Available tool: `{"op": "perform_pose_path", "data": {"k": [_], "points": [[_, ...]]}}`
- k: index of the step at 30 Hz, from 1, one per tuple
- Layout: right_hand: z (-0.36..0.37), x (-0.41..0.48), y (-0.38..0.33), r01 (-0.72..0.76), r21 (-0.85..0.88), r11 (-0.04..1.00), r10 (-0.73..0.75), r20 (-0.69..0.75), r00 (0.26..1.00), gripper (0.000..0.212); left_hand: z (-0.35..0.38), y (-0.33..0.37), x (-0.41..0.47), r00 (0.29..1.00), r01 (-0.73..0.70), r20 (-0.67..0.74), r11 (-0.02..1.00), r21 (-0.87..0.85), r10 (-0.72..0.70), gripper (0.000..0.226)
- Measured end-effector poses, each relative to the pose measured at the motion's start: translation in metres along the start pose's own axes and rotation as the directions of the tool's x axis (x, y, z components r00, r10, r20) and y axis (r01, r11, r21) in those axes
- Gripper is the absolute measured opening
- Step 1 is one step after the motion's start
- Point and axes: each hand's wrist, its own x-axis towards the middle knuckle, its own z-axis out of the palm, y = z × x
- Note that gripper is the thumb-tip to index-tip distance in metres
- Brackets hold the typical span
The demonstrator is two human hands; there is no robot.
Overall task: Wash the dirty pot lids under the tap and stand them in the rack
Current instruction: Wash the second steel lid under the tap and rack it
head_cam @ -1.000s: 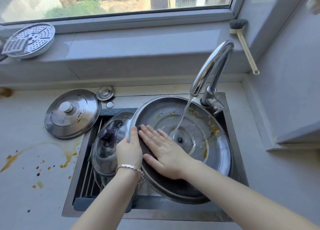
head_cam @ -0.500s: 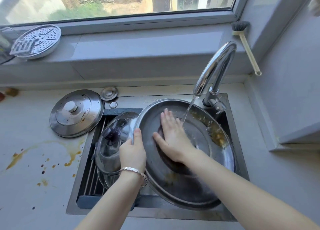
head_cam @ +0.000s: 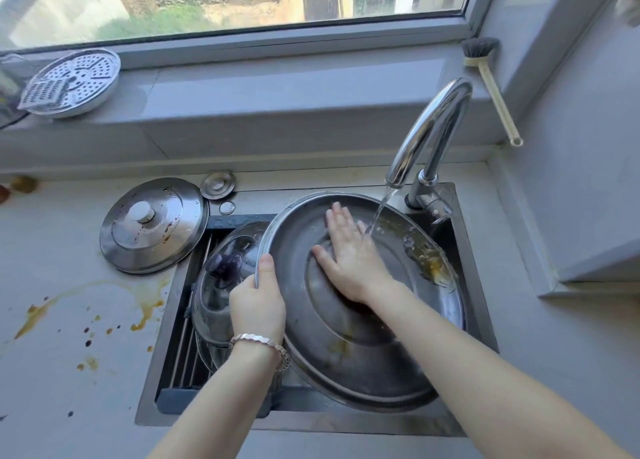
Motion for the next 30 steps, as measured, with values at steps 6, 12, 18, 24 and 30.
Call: {"op": "perform_pose_path", "data": {"k": [6, 12, 18, 24, 30], "points": [[0.013, -0.036, 0.043, -0.303, -0.018, 0.953, 0.303, -0.016, 0.953, 0.068, -0.007, 0.006, 0.006, 0.991, -0.058, -0.126, 0.998, -0.028, 0.054, 0.057], [0.030, -0.054, 0.031, -0.461, 0.063, 0.885, 0.462, -0.016, 0.887, 0.072, 0.001, 0.001, -0.006, 0.988, -0.098, -0.113, 0.995, 0.028, 0.101, 0.056], [0.004, -0.014, 0.019, -0.398, 0.125, 0.909, 0.411, -0.101, 0.906, 0.072, 0.014, -0.001, -0.015, 0.996, -0.083, -0.047, 0.996, -0.042, 0.081, 0.057], [0.010, -0.025, -0.042, 0.212, 0.160, 0.964, -0.206, -0.052, 0.977, 0.076, 0.026, -0.004, -0.008, 0.999, -0.033, -0.021, 0.994, -0.106, 0.030, 0.054], [0.003, -0.002, -0.003, 0.124, 0.005, 0.992, -0.124, -0.015, 0.992, 0.079, 0.016, -0.010, -0.005, 1.000, -0.010, -0.027, 0.999, -0.050, 0.009, 0.057]]}}
